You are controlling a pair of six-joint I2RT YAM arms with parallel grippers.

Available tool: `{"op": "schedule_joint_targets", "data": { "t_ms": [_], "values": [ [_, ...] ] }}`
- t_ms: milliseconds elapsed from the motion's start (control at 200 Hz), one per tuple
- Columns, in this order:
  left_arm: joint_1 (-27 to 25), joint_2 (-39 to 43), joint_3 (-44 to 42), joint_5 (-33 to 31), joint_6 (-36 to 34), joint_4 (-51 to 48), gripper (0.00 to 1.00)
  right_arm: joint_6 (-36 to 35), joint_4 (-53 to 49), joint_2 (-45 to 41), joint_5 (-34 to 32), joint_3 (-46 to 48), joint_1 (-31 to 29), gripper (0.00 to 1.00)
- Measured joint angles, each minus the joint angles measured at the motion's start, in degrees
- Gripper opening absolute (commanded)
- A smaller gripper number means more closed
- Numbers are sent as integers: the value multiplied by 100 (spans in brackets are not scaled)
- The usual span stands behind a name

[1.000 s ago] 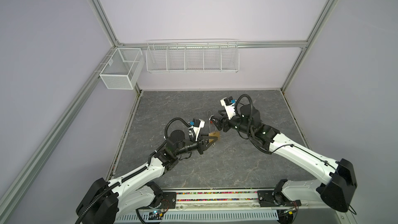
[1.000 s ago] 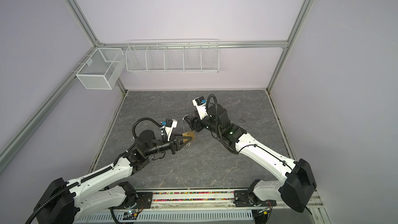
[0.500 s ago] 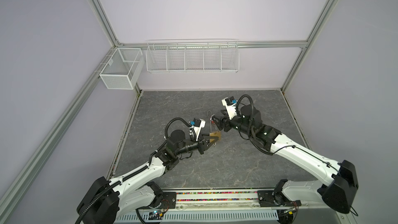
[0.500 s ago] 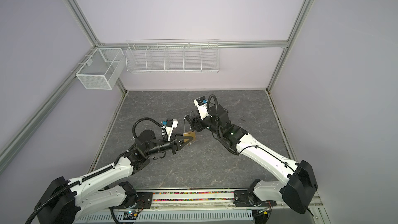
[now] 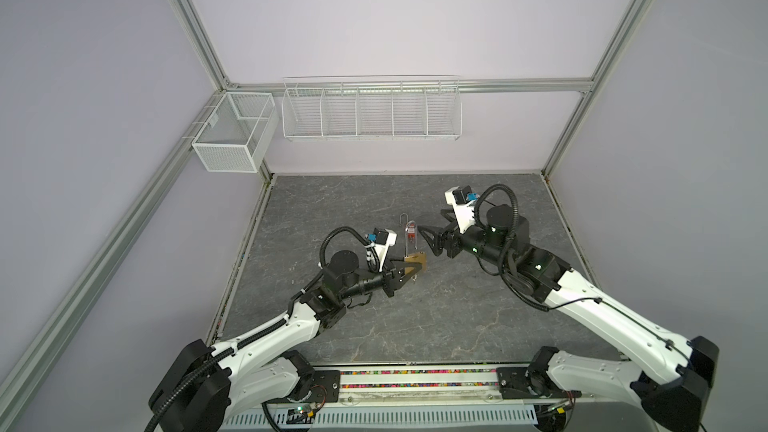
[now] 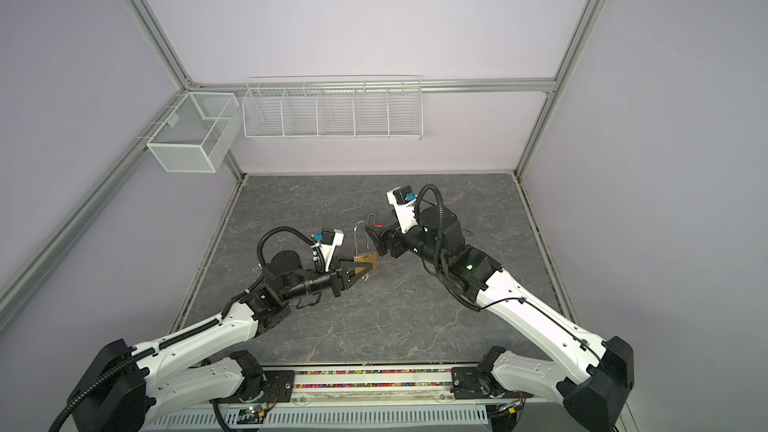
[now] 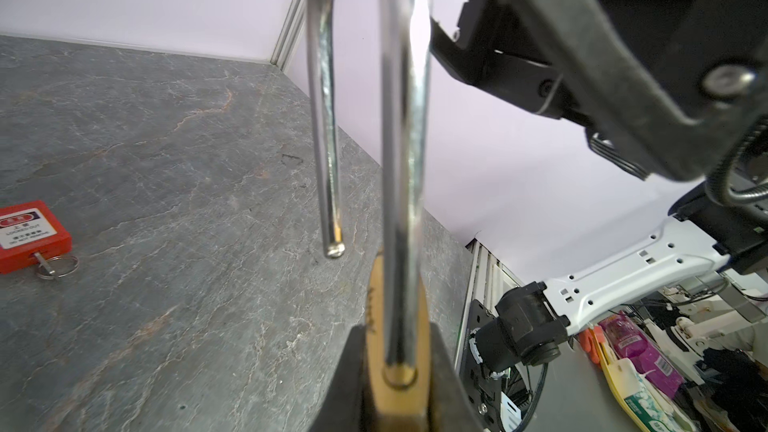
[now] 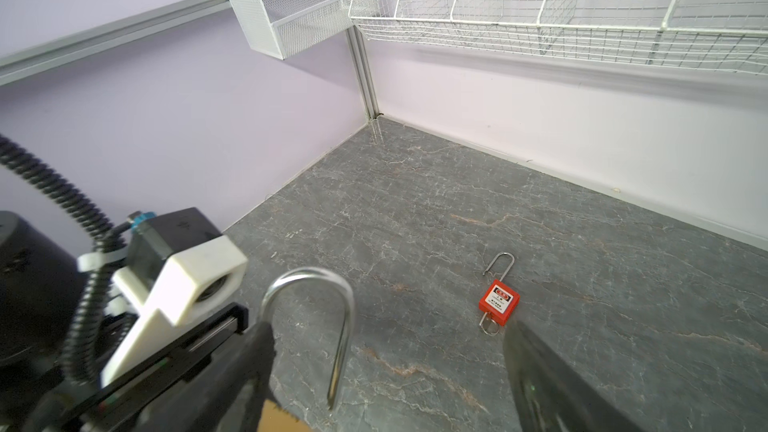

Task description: Unlock with the key

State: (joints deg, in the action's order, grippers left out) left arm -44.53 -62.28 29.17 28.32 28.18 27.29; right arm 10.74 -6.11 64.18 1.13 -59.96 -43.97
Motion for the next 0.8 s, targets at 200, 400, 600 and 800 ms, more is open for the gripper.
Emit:
{"op": "schedule_joint_targets", "data": {
  "t_ms": [200, 400, 600, 800],
  "values": [
    [0, -162, 33, 195, 55, 140, 0, 20, -363, -17, -7, 153, 2, 87],
    [0, -179, 87, 459, 114, 234, 0, 20, -697, 339, -164, 28, 2, 86],
    [0, -160, 96, 535, 131, 240, 0, 13, -837, 557, -197, -214, 0, 86],
    [0, -155, 96, 758, 131, 251, 0, -63, -824, 778, -190, -446, 0, 87]
  ]
}}
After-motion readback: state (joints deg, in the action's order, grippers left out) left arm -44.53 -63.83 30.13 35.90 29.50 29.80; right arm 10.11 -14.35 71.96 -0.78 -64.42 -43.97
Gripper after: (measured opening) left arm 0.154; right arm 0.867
